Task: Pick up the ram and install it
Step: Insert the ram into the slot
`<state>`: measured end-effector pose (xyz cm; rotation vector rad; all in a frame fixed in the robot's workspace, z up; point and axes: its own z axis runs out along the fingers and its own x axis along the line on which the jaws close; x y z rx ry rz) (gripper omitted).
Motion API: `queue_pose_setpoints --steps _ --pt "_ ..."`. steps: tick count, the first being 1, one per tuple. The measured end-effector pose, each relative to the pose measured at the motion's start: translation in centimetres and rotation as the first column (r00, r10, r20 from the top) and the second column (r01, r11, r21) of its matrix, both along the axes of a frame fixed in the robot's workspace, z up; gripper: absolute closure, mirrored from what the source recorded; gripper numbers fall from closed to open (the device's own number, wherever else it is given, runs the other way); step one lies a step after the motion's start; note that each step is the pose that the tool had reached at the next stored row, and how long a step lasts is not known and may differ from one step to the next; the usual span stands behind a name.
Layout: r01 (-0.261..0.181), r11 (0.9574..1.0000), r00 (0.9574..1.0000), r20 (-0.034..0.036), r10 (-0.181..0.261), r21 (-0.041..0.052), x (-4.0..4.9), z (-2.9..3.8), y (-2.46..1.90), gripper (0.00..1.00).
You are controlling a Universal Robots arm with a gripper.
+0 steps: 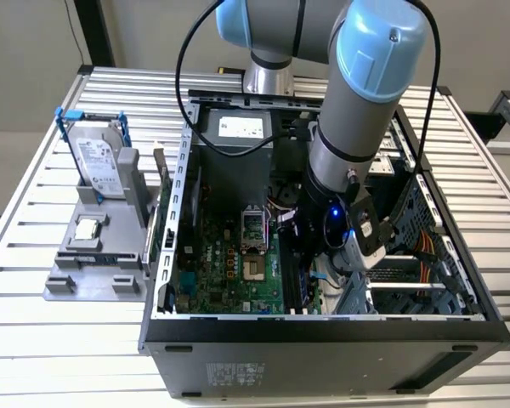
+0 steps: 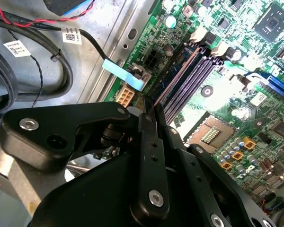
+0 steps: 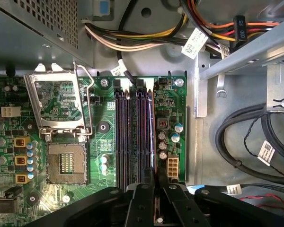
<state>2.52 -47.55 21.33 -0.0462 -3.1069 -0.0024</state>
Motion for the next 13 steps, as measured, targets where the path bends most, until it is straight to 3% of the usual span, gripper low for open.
queue_pose_setpoints --steps 13 --pt "-0.001 1.0000 1.0000 -0.0006 0.001 -0.0002 -0.01 1.32 0.00 0.00"
